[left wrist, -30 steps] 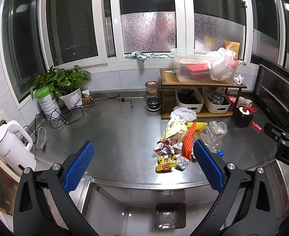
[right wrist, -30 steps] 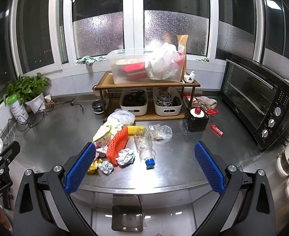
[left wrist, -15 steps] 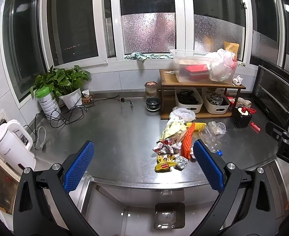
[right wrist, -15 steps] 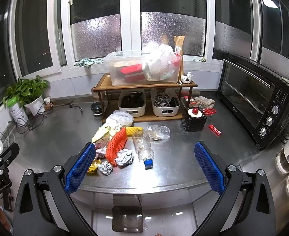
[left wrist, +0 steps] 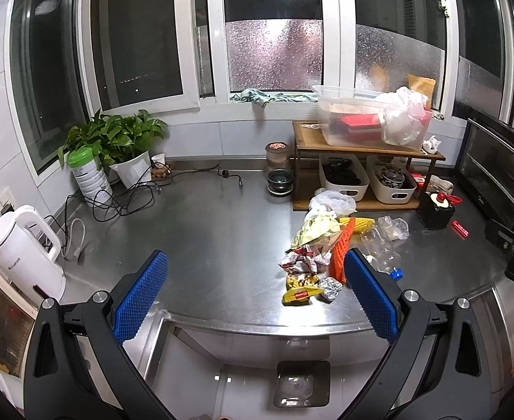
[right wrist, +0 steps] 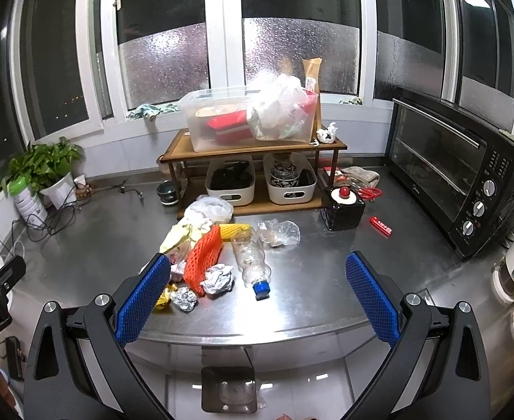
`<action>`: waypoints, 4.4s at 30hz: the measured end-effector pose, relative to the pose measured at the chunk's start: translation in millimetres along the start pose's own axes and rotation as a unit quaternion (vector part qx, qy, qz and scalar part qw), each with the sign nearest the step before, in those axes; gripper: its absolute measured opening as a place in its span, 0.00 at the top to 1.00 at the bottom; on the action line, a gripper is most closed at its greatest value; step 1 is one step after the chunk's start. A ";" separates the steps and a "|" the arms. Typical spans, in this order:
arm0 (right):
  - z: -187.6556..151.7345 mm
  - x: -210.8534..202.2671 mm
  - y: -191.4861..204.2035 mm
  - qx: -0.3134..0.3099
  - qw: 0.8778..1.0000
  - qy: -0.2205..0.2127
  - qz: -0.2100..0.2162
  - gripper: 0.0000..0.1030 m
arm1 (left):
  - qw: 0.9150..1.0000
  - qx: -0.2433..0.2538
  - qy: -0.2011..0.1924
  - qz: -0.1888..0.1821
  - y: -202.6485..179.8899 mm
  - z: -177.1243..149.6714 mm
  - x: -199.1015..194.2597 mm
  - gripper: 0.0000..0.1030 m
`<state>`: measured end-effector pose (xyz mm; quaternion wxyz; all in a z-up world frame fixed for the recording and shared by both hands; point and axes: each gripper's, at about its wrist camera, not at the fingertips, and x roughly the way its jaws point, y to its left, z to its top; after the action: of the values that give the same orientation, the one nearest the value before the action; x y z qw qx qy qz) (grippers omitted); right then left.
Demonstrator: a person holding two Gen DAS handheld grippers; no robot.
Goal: Collect trash
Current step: 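Grasp the yellow snack bag with left tool while right tool grasps the plastic bottle, then lower both held items into the bin below and open both tools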
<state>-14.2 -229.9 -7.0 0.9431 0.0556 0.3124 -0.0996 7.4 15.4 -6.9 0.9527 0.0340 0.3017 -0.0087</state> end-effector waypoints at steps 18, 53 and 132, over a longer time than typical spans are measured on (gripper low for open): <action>-20.4 108.2 -11.7 -0.001 0.997 0.074 0.015 0.03 | 0.994 0.030 0.100 -0.031 -8.0 -22.0 105.4 0.08; -33.3 322.7 1.5 -0.018 0.970 0.234 0.064 0.28 | 0.948 0.078 0.298 -0.085 -62.6 -81.6 318.1 0.42; -385.6 337.1 38.1 0.043 0.894 0.441 0.073 0.40 | 0.887 0.038 0.428 -0.166 -70.7 -398.1 321.5 0.71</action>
<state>35.9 -180.0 -515.7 0.7099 0.1569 0.6865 -0.0087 39.0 -26.1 -520.8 0.7135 0.0200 0.6812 -0.1629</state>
